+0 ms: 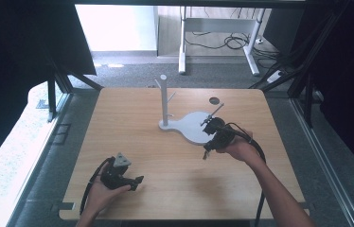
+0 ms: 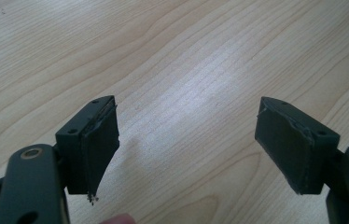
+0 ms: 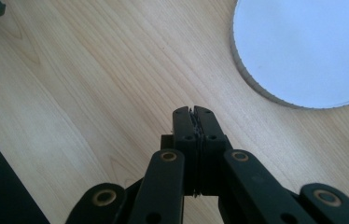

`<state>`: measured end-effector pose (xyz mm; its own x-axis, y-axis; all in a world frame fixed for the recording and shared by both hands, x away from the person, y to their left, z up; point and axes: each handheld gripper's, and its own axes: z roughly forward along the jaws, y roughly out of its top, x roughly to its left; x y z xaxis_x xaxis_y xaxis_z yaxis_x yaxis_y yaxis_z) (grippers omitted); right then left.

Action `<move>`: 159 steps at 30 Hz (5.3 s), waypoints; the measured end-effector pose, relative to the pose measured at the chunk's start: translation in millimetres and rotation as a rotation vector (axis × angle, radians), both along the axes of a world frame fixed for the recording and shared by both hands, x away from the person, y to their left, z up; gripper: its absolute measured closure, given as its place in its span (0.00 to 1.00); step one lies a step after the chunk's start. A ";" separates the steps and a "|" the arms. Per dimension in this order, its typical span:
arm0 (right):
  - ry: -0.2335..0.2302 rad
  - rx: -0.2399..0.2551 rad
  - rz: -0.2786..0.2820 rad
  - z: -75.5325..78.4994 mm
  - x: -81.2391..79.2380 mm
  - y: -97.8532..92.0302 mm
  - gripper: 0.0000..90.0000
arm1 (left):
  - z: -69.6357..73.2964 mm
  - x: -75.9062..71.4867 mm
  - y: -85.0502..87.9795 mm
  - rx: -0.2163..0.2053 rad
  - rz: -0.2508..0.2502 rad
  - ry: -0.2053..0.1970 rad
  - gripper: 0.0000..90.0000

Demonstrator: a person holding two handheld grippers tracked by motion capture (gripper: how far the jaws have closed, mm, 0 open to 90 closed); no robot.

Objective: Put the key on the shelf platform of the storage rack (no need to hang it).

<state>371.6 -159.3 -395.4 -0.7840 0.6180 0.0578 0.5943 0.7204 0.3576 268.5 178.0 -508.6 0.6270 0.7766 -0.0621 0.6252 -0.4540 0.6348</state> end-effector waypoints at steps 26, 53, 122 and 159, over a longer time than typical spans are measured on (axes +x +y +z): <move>-0.017 0.003 -0.010 11.8 18.5 8.7 1.00 | 0.3 -0.2 0.0 0.001 0.000 -0.006 0.24; -0.017 0.005 -0.036 10.2 30.4 5.7 1.00 | -1.7 1.0 0.0 0.007 -0.001 0.003 0.24; 0.009 -0.002 -0.152 -6.5 106.3 10.3 1.00 | 0.1 1.8 6.7 -0.001 0.015 0.006 0.24; 0.021 0.028 -0.266 -61.1 147.3 -1.9 0.99 | 0.6 2.7 11.3 -0.005 0.026 0.003 0.25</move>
<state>518.9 -161.2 -456.5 -0.5929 0.7999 0.0928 0.7687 0.5280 0.3609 271.2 189.3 -508.0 0.6060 0.7926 -0.0676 0.6387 -0.4341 0.6353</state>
